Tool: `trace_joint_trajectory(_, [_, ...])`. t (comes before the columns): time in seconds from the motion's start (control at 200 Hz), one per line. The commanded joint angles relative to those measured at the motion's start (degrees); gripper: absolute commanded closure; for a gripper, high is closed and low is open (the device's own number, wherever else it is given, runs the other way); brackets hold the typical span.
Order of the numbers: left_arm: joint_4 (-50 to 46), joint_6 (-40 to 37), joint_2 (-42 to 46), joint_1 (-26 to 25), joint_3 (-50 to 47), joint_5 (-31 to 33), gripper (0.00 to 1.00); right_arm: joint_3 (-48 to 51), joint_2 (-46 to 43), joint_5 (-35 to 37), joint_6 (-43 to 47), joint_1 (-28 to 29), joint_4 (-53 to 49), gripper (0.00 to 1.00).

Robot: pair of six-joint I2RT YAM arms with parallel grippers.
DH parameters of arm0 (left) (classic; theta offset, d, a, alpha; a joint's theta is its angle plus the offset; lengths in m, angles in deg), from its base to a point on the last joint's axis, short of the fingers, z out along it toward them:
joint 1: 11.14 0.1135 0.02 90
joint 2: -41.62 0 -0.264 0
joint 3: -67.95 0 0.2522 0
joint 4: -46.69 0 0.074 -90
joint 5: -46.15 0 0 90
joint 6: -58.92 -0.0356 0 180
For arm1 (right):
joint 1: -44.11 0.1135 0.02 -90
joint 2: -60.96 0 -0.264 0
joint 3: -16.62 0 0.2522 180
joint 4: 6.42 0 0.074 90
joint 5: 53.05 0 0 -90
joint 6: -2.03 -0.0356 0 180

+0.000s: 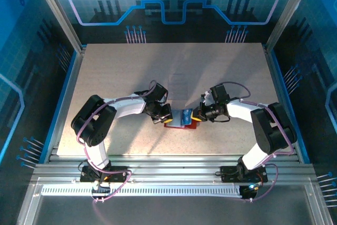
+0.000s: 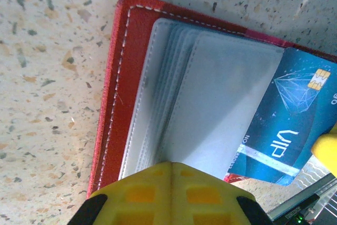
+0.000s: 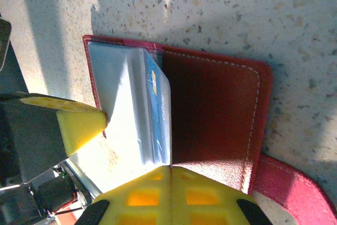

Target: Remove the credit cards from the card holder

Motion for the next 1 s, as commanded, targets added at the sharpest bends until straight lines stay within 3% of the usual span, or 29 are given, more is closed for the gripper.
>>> trace_joint_trajectory(0.0, [-1.6,-0.6,-0.8,-0.3,0.5,1.1,0.94,-1.3,-0.4,0.4,1.6,-0.8,-3.1,0.96])
trace_joint_trajectory(0.4, [-0.8,-0.2,-0.9,-0.4,0.3,0.8,0.94,-1.2,-0.2,-3.8,-2.2,-0.4,0.7,0.9])
trace_joint_trajectory(0.996, [-0.1,0.0,-1.3,-0.5,0.3,0.5,0.94,-1.2,2.2,-2.6,-4.6,0.6,3.7,0.85])
